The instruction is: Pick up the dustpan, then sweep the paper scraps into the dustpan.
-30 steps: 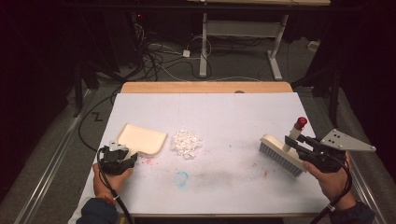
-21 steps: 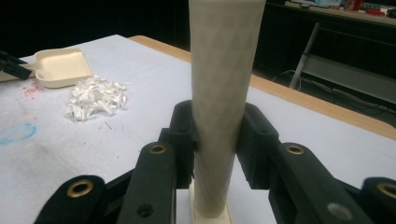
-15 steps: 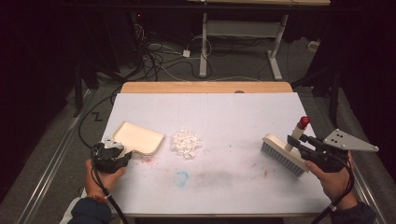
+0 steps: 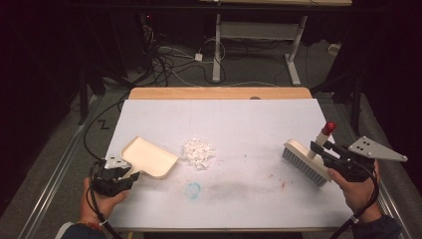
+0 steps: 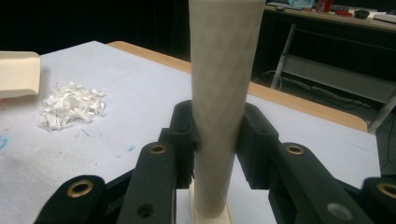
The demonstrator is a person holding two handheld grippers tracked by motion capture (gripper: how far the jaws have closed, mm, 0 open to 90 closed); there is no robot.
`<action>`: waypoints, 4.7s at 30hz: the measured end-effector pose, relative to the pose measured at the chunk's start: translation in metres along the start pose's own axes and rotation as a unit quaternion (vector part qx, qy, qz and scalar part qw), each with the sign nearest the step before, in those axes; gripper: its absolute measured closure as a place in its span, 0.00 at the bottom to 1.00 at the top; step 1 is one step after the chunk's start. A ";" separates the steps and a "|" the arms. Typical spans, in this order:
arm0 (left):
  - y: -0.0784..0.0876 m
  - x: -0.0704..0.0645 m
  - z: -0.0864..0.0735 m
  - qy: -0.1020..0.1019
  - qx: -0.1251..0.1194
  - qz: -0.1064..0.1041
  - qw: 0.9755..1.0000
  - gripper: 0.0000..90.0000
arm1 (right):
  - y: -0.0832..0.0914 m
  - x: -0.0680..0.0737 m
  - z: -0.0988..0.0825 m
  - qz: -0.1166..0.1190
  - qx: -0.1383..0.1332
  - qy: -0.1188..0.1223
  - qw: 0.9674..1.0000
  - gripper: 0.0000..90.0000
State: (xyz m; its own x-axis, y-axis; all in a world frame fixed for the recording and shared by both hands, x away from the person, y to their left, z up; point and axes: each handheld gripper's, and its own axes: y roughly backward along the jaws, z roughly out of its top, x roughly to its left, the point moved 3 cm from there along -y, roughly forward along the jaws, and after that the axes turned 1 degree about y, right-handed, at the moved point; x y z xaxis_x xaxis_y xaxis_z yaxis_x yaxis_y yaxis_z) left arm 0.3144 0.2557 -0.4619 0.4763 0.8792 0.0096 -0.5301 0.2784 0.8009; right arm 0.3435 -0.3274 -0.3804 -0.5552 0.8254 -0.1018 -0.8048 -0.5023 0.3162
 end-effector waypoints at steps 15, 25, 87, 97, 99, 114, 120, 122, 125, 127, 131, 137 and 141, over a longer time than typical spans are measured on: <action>0.010 -0.023 0.000 -0.056 0.031 -0.047 0.997 0.71 | -0.007 -0.003 0.001 0.003 0.006 0.001 1.000 0.78; 0.000 -0.028 0.002 -0.063 0.049 -0.066 0.995 0.71 | -0.023 -0.003 0.003 0.006 0.006 0.006 1.000 0.78; -0.019 -0.028 0.010 -0.088 0.060 -0.076 0.991 0.70 | -0.148 0.040 0.071 0.058 -0.012 0.021 0.998 0.78; -0.021 -0.028 0.010 -0.087 0.064 -0.078 0.991 0.70 | -0.171 0.053 0.077 0.065 -0.011 0.017 0.998 0.78; -0.021 -0.028 0.009 -0.083 0.065 -0.079 0.991 0.70 | -0.176 0.055 0.077 0.062 -0.008 0.018 0.998 0.78; -0.023 -0.028 0.012 -0.093 0.068 -0.075 0.991 0.70 | -0.227 0.089 0.089 0.046 -0.010 0.042 0.998 0.78; -0.022 -0.029 0.011 -0.099 0.074 -0.080 0.989 0.71 | -0.243 0.111 0.094 0.067 -0.007 0.057 0.996 0.78; -0.022 -0.030 0.011 -0.101 0.075 -0.077 0.989 0.71 | -0.253 0.124 0.095 0.070 0.000 0.074 0.995 0.78; -0.022 -0.030 0.011 -0.100 0.076 -0.078 0.989 0.70 | -0.259 0.130 0.094 0.072 0.004 0.078 0.994 0.78; -0.022 -0.030 0.011 -0.100 0.076 -0.078 0.989 0.70 | -0.266 0.138 0.089 0.081 0.006 0.080 0.993 0.78; -0.021 -0.031 0.013 -0.100 0.077 -0.080 0.989 0.70 | -0.269 0.145 0.087 0.103 0.006 0.080 0.991 0.78; -0.023 -0.032 0.018 -0.105 0.079 -0.080 0.988 0.70 | -0.261 0.157 0.081 0.129 0.001 0.094 0.987 0.78; -0.025 -0.033 0.024 -0.112 0.087 -0.081 0.987 0.70 | -0.256 0.160 0.078 0.145 -0.006 0.098 0.985 0.77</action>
State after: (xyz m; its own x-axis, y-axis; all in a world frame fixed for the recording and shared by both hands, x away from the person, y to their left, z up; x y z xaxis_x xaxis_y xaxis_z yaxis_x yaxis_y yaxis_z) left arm 0.3284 0.2104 -0.4678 0.6980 0.7160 -0.0111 -0.3151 0.3209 0.8931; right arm 0.4768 -0.0469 -0.4038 -0.7906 0.5825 -0.1888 -0.6085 -0.7130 0.3483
